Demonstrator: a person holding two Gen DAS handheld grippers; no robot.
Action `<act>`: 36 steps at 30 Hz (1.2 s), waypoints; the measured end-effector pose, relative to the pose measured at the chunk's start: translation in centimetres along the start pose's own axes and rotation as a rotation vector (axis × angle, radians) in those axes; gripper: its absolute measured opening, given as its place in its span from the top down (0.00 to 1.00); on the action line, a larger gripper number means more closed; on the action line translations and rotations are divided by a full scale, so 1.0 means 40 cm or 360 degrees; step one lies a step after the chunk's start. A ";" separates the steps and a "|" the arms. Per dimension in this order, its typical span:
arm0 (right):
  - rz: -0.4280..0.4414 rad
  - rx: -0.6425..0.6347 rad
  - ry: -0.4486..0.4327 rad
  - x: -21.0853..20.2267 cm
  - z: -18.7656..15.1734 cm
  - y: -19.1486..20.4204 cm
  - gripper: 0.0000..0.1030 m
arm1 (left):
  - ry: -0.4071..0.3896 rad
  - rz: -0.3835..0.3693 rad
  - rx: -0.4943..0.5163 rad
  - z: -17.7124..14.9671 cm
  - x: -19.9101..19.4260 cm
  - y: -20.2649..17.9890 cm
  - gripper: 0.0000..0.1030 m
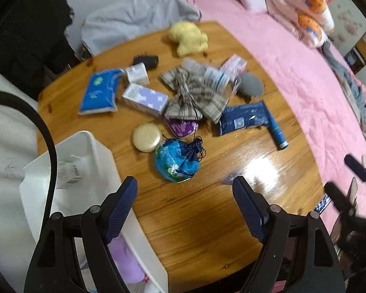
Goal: Organize objects
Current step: 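Move both tools back over the remaining items on the table, then grasp the blue drawstring pouch with the left tool while the right tool grasps the blue tube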
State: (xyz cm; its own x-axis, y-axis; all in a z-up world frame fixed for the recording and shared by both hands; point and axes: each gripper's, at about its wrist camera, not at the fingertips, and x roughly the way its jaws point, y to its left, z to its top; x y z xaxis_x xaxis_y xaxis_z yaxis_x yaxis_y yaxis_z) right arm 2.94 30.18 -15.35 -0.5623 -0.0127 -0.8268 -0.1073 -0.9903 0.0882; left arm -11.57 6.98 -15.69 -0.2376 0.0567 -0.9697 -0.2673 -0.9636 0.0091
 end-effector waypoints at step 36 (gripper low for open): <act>0.0063 -0.0092 0.0398 0.380 0.014 -0.120 0.50 | 0.0465 0.0168 -0.0312 0.007 0.329 0.042 0.20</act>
State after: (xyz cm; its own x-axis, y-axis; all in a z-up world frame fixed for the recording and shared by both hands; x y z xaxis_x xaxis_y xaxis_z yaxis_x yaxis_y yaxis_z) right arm -5.55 34.80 -28.04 -0.3438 -0.0785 -0.9357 -0.0380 -0.9945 0.0974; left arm -15.40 6.18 -28.36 0.0300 -0.0953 -0.9950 -0.0650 -0.9935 0.0932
